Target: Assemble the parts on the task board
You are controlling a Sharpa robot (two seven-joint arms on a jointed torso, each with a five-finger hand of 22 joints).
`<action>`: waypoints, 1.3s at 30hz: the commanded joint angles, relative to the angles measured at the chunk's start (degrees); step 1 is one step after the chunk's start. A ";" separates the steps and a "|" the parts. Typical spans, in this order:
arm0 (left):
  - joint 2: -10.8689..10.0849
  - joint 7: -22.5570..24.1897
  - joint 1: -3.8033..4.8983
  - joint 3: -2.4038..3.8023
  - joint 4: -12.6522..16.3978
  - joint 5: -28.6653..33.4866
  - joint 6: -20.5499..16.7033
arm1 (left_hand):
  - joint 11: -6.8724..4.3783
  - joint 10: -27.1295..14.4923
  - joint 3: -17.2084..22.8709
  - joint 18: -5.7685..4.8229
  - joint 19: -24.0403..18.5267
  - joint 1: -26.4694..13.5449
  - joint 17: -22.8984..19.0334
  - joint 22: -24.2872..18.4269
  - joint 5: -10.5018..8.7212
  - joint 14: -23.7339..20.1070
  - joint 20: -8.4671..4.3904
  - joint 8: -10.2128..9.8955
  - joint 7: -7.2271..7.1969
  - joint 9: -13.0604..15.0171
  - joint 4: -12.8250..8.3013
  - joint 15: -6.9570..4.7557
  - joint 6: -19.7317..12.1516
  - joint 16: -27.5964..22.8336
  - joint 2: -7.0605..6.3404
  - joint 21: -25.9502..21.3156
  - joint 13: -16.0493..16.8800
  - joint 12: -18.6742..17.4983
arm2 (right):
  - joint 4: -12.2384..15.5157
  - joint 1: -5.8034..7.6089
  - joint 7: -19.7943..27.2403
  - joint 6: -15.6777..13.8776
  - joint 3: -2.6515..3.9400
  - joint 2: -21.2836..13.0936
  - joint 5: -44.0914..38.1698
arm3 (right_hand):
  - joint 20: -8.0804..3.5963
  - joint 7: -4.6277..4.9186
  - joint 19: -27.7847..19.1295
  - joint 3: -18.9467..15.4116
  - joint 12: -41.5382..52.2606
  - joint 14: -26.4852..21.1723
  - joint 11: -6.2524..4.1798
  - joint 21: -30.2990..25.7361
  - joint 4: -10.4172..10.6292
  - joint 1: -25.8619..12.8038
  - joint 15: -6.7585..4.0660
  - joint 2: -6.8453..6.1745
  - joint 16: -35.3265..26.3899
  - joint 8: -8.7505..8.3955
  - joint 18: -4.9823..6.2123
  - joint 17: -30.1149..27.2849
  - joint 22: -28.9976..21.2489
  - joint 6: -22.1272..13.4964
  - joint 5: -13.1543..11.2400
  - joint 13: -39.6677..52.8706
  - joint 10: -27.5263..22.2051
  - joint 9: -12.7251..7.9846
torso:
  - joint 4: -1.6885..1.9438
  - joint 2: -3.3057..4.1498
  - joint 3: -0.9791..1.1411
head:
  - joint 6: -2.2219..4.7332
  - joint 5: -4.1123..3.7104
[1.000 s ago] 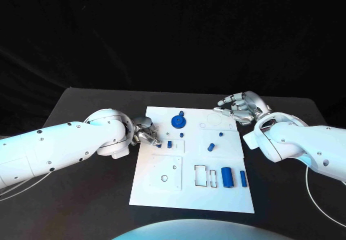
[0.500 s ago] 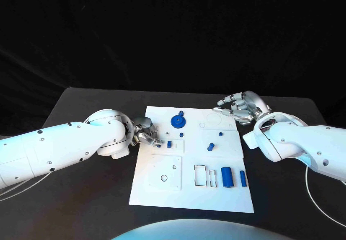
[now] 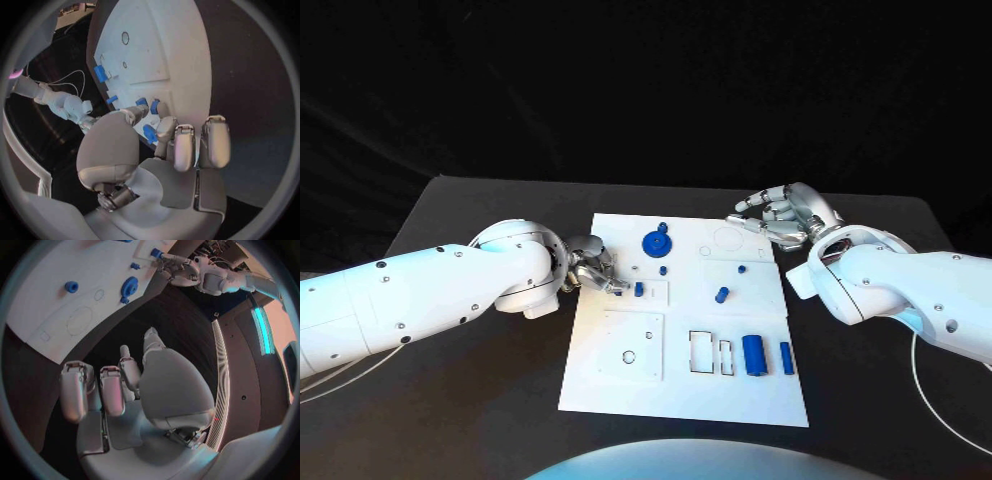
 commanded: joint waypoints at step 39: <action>-0.72 -0.46 -0.21 0.21 0.89 3.74 -1.81 | 0.00 0.45 -6.10 -0.46 0.17 -3.54 10.24 0.19 -0.61 4.94 -0.20 -0.36 0.04 -0.09 0.16 -0.26 0.55 0.27 1.79 -0.40 0.31 0.18 | -0.08 -0.05 0.57 0.48 0.00 0.02 -0.14 | -0.09 -0.03 0.78 -0.41 -0.01 3.70 0.11 -0.42 0.06 -0.45 -0.24 0.27 -0.23 0.40 1.12 4.30 10.29 -0.32 -0.02 -0.06 -0.32 0.10 | -0.01 0.03 -0.01 | 0.04 -0.07</action>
